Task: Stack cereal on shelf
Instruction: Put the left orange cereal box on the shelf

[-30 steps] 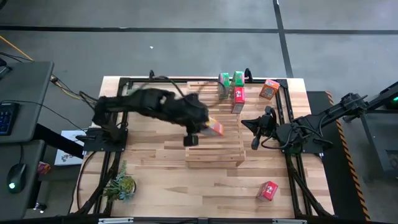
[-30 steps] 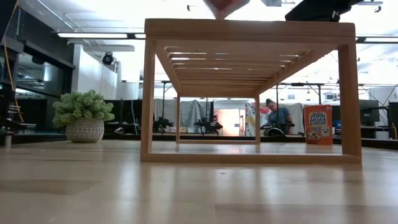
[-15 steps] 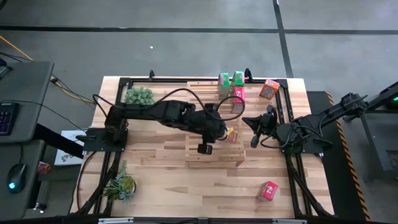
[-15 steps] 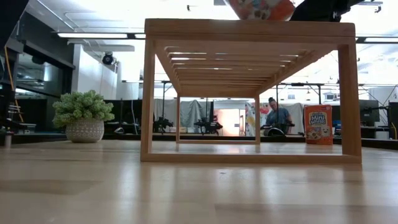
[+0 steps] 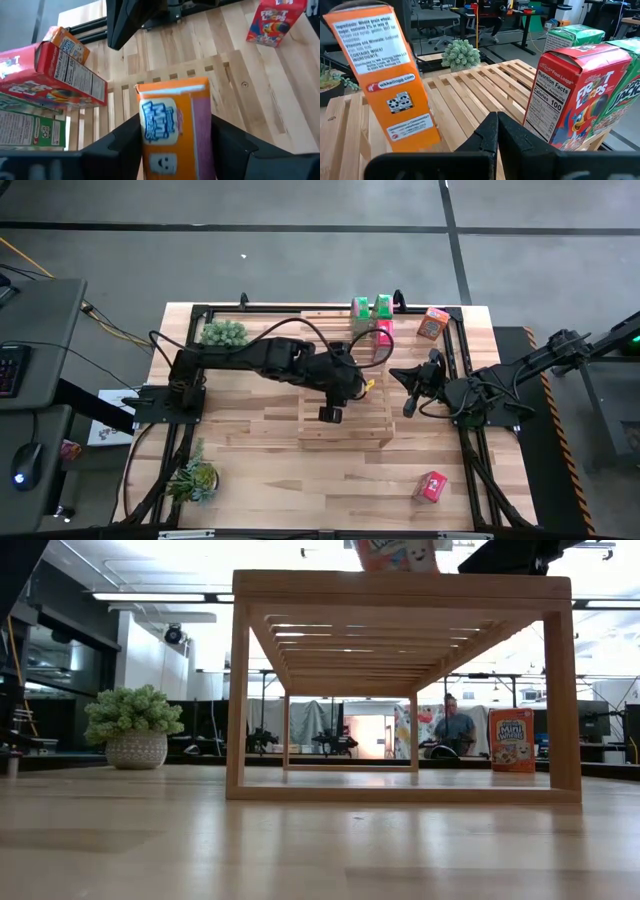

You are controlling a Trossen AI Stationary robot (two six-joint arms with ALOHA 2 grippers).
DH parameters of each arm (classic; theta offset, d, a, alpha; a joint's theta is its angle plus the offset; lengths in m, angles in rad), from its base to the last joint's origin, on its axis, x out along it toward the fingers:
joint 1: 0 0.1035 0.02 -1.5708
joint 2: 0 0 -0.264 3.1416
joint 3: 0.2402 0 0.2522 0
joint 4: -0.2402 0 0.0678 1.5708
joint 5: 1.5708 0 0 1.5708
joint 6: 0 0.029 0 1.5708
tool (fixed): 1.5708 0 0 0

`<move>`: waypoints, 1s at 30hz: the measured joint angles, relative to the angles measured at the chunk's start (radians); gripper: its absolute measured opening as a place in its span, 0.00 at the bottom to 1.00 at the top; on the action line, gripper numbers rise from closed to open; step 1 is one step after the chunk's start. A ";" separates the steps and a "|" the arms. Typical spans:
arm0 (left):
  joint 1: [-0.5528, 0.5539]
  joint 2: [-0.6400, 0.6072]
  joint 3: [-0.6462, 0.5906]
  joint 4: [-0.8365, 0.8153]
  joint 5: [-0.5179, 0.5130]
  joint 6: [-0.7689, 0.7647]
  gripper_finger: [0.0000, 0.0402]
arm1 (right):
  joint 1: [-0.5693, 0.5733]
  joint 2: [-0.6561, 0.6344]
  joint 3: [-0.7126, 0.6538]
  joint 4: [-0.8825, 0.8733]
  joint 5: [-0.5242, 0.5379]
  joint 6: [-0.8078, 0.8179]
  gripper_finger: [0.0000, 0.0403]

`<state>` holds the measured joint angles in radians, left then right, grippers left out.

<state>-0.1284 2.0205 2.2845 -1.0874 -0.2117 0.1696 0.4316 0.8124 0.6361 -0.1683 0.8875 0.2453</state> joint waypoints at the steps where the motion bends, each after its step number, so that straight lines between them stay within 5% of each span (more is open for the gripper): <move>1: 0.000 0.000 0.000 0.002 0.000 0.000 0.47 | 0.000 0.000 0.000 0.000 0.000 0.000 0.00; 22: 0.006 -0.046 0.064 0.025 -0.012 0.001 0.60 | 0.000 0.000 0.000 0.000 0.000 0.000 0.00; 26: 0.005 -0.083 0.064 -0.098 -0.075 -0.089 0.56 | 0.000 0.000 0.000 -0.006 0.000 0.001 0.00; 30: -0.026 -0.118 0.023 -0.203 -0.185 -0.198 0.40 | 0.000 0.000 0.000 -0.019 0.000 0.007 0.00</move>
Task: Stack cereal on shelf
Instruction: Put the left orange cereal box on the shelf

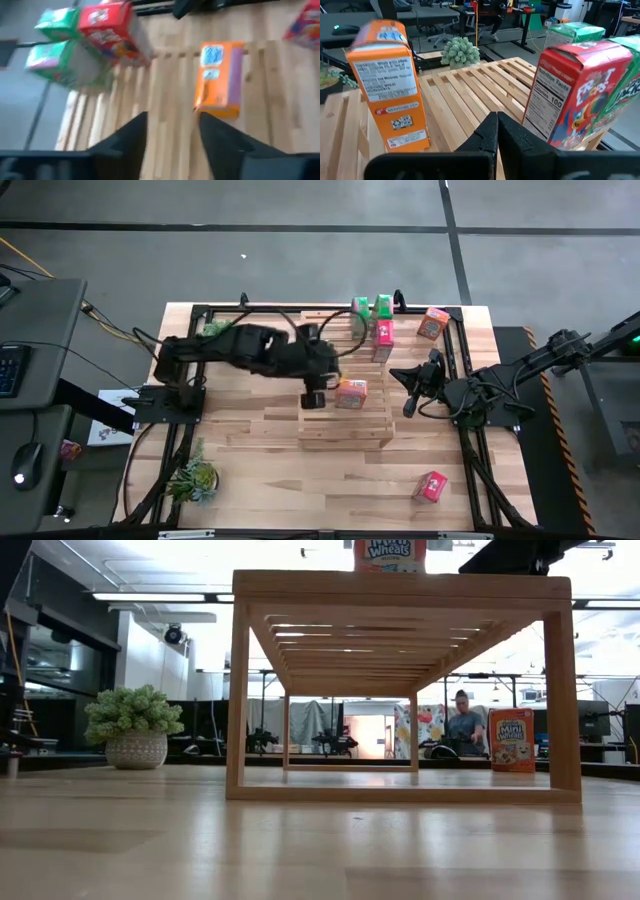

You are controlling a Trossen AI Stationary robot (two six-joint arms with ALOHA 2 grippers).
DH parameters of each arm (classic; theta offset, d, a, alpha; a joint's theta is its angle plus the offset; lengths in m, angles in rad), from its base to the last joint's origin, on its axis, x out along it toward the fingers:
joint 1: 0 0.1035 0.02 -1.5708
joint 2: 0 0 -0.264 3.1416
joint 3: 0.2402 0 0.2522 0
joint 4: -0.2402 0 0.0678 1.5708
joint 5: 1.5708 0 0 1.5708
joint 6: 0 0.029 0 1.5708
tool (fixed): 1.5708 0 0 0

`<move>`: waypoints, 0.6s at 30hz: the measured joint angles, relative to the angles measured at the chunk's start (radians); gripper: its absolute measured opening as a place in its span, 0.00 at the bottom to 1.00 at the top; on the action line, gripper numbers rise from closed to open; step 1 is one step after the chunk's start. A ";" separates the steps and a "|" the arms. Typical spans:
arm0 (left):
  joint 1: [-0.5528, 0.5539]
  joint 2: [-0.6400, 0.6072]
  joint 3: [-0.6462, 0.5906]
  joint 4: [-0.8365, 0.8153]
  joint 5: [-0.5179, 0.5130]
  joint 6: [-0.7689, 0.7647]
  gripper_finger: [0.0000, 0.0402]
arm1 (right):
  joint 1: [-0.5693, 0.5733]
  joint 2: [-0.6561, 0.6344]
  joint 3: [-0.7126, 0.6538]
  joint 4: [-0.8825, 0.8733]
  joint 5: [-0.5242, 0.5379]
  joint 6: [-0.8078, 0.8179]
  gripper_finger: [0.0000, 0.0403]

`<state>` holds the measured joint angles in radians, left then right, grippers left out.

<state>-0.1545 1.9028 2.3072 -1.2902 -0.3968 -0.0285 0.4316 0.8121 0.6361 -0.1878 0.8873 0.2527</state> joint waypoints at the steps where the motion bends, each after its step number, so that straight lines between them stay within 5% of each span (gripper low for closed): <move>1: -0.017 -0.014 -0.028 0.003 -0.038 -0.020 0.34 | 0.000 0.000 0.000 -0.004 0.000 0.000 0.00; 6: -0.106 -0.104 -0.236 0.055 -0.162 -0.111 0.04 | 0.000 0.000 0.000 -0.003 0.000 0.000 0.00; 11: -0.150 -0.222 -0.572 0.281 -0.177 -0.190 0.03 | 0.000 0.000 0.000 -0.002 0.000 0.000 0.00; 18: -0.123 -0.339 -0.953 0.756 -0.029 -0.191 0.00 | 0.000 0.000 0.000 0.030 -0.001 0.000 0.00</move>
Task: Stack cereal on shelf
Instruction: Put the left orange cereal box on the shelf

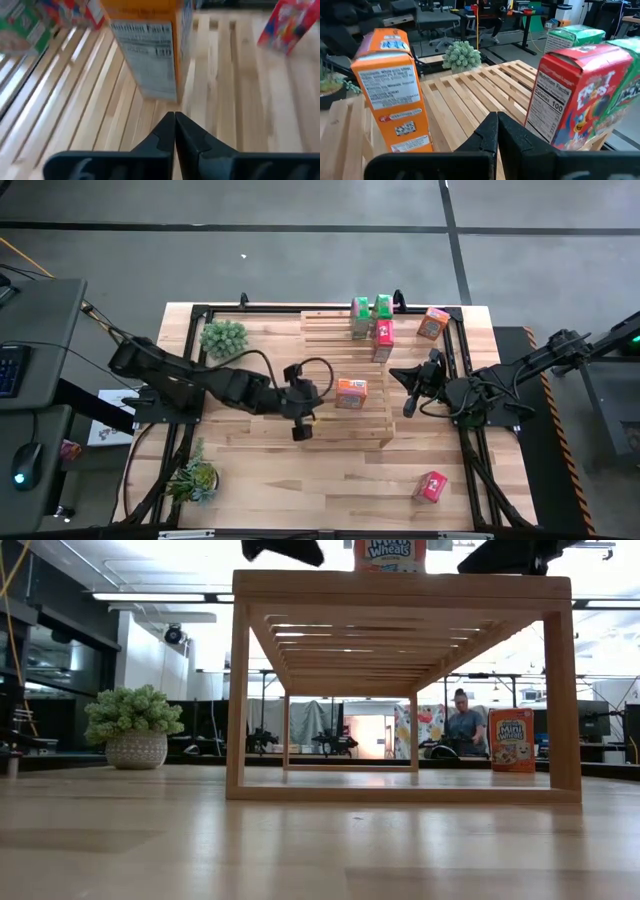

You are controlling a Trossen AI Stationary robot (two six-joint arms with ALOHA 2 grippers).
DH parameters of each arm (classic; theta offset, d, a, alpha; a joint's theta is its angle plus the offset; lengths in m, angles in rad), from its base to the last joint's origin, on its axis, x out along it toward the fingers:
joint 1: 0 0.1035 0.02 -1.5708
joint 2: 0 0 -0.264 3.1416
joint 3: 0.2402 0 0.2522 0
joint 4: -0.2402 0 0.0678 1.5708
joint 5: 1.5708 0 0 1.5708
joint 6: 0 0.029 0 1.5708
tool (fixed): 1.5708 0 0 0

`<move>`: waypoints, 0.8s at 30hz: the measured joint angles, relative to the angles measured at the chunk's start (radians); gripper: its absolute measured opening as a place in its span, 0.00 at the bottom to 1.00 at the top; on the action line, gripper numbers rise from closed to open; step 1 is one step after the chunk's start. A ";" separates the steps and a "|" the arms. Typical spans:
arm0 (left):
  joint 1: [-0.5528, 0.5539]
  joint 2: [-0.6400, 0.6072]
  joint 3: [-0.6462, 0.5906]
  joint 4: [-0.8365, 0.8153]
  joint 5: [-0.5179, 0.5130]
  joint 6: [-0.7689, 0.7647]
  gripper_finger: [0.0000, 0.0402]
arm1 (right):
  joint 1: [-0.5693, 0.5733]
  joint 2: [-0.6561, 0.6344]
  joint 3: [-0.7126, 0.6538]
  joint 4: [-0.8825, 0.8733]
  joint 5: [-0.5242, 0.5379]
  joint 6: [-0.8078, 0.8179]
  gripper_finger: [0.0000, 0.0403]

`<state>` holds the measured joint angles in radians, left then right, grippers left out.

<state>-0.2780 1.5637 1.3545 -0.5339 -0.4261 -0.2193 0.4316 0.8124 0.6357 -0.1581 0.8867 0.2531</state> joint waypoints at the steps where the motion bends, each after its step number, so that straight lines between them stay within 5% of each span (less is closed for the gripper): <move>1: 0.006 -0.009 -0.022 0.025 0.007 -0.005 0.00 | 0.000 0.000 0.000 0.001 0.000 0.000 0.00; 11: 0.092 0.042 -0.061 0.165 0.155 -0.006 0.00 | 0.000 0.008 0.000 0.005 0.007 -0.007 0.00; 24: 0.170 0.070 -0.062 0.270 0.193 0.060 0.00 | 0.000 0.007 0.000 0.005 0.008 -0.010 0.00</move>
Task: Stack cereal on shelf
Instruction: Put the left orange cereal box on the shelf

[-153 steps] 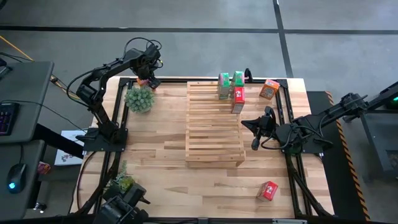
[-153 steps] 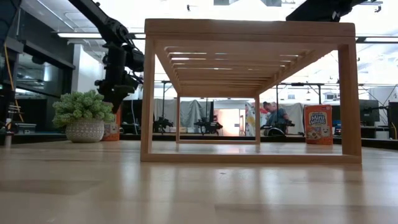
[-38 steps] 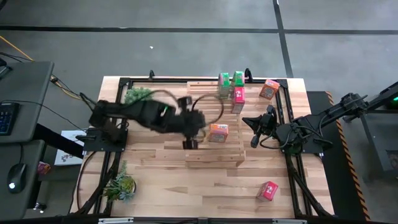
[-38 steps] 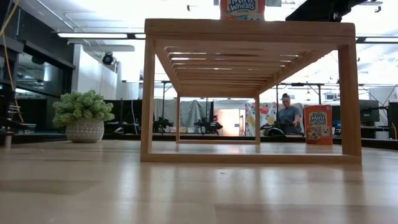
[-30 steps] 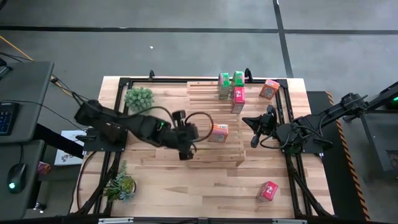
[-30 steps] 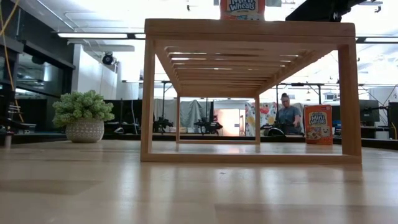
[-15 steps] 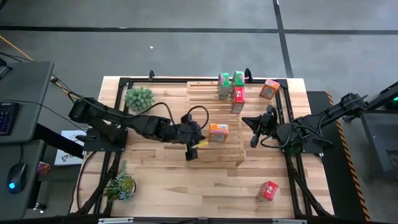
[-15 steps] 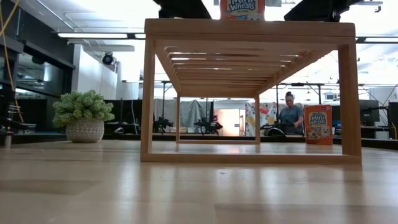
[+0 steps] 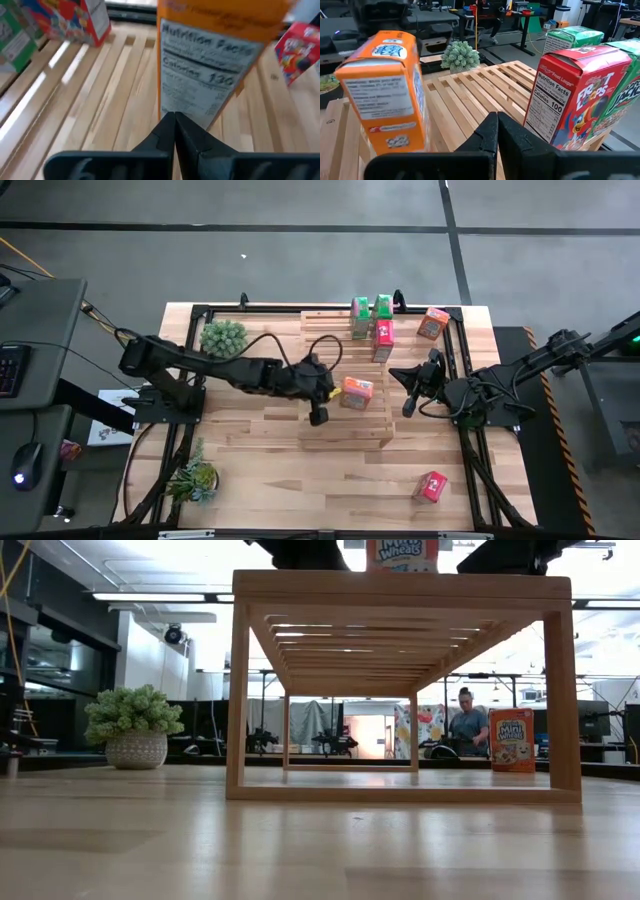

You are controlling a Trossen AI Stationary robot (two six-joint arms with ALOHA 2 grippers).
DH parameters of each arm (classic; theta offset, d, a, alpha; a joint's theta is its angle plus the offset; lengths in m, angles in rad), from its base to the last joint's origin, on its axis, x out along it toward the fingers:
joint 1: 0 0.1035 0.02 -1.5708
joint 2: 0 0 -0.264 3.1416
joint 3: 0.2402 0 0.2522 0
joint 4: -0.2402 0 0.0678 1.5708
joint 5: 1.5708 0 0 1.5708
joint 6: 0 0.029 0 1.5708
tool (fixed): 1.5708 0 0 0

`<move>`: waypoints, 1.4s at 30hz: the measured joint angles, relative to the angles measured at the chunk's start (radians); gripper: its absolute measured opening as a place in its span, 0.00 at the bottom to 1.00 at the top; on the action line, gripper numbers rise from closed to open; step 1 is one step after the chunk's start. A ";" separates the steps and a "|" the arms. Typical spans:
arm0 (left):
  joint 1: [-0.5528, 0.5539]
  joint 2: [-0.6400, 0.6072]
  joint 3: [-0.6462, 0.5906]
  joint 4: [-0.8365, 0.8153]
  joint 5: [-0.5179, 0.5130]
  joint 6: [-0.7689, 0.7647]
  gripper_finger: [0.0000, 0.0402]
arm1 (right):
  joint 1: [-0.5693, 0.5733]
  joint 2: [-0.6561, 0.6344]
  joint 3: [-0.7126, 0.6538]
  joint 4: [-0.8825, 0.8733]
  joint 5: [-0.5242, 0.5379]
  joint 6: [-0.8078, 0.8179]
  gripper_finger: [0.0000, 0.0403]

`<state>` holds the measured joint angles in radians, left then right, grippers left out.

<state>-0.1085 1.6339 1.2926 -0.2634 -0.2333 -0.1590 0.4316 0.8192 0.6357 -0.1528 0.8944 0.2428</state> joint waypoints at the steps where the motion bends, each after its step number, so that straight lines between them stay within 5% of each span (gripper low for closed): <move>1: 0.009 0.004 0.000 0.016 0.016 0.004 0.00 | 0.000 0.000 0.000 0.000 0.000 0.000 0.00; 12: 0.099 0.072 -0.002 0.143 0.155 0.006 0.00 | 0.000 0.000 0.000 0.003 0.000 0.000 0.00; 19: 0.120 0.080 0.000 0.178 0.156 0.013 0.00 | 0.000 -0.001 0.001 0.001 -0.004 0.000 0.00; 31: 0.081 -0.101 -0.004 0.003 0.008 0.072 0.00 | 0.000 0.000 0.001 -0.007 -0.010 0.000 0.00; 42: -0.059 -0.127 -0.005 0.035 -0.080 0.149 0.00 | 0.000 0.000 0.001 -0.025 -0.013 0.019 0.00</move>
<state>-0.1672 1.5070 1.2881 -0.2286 -0.3131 -0.0101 0.4320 0.8188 0.6365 -0.1777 0.8810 0.2620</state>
